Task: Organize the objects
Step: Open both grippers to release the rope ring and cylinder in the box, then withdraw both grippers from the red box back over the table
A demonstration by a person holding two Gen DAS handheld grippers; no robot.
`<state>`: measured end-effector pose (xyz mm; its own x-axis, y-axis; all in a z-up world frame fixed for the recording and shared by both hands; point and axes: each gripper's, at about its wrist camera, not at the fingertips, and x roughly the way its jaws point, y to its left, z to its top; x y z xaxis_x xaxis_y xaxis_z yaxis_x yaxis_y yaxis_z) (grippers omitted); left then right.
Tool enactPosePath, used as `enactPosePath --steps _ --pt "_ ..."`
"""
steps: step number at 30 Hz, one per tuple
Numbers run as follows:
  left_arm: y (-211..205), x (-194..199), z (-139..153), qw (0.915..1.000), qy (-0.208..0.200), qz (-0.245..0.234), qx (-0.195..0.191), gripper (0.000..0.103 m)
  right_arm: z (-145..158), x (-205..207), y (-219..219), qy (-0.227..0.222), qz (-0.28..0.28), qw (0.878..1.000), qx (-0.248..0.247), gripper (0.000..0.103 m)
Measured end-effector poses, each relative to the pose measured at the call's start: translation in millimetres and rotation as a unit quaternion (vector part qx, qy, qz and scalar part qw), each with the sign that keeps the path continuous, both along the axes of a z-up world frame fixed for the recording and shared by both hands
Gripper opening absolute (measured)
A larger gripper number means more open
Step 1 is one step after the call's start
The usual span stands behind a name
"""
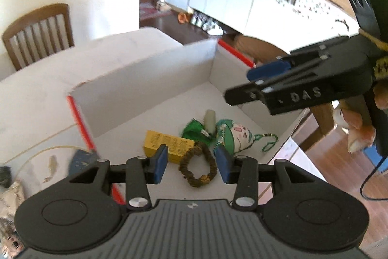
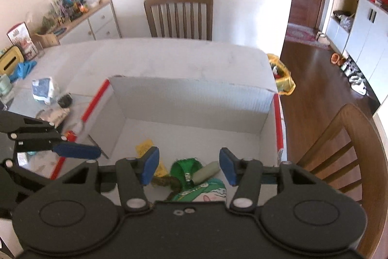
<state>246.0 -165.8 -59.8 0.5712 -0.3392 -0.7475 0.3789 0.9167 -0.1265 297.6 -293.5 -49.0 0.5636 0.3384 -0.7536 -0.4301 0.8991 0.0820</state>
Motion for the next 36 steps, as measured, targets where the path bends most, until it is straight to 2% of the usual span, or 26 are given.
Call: enactPosePath --steps 3,8,10,14,17,20,25,27,30,34,36 --pt "16.0 -9.3 8.7 0.9997 -0.01 0.02 -0.012 0.047 7.4 -11.6 3.4 -0.011 -0.002 1.0 0.011 0.057" --pt "46.3 -25.8 17.0 0.9982 -0.017 0.055 -0.016 0.047 15.7 -32.2 18.4 -0.03 -0.01 0.999 0.026 0.058" --pt "59.1 -34.1 20.7 0.9975 -0.022 0.064 -0.02 0.047 19.1 -41.1 24.5 -0.036 -0.011 0.999 0.031 0.061" --pt "83.1 -49.2 25.9 0.9955 -0.038 0.086 -0.015 0.06 21.6 -54.9 41.1 -0.04 -0.017 0.998 0.048 0.063" --pt "101.4 -58.9 29.9 0.9941 -0.044 0.098 -0.017 0.063 21.8 -63.7 57.2 -0.039 -0.016 0.998 0.052 0.064" --pt "119.8 -69.2 32.3 0.9929 -0.051 0.107 -0.015 0.071 22.0 -72.9 72.3 -0.042 -0.015 0.997 0.055 0.071" --pt "151.1 -83.6 33.7 0.9903 -0.057 0.126 -0.011 0.076 20.5 -85.4 95.4 -0.039 -0.016 0.997 0.065 0.079" --pt "163.9 -89.5 33.0 0.989 -0.059 0.135 -0.006 0.083 19.6 -90.6 104.4 -0.04 -0.014 0.997 0.066 0.08" --pt "180.2 -97.9 31.8 0.9875 -0.06 0.146 -0.003 0.083 18.0 -96.4 118.4 -0.04 -0.016 0.997 0.068 0.088" --pt "202.8 -104.7 24.6 0.9867 -0.043 0.157 0.001 0.084 15.9 -100.5 133.5 -0.033 -0.018 0.996 0.08 0.093" --pt "213.1 -108.2 20.6 0.9861 -0.038 0.162 0.005 0.084 15.6 -103.0 140.9 -0.036 -0.019 0.996 0.081 0.1"
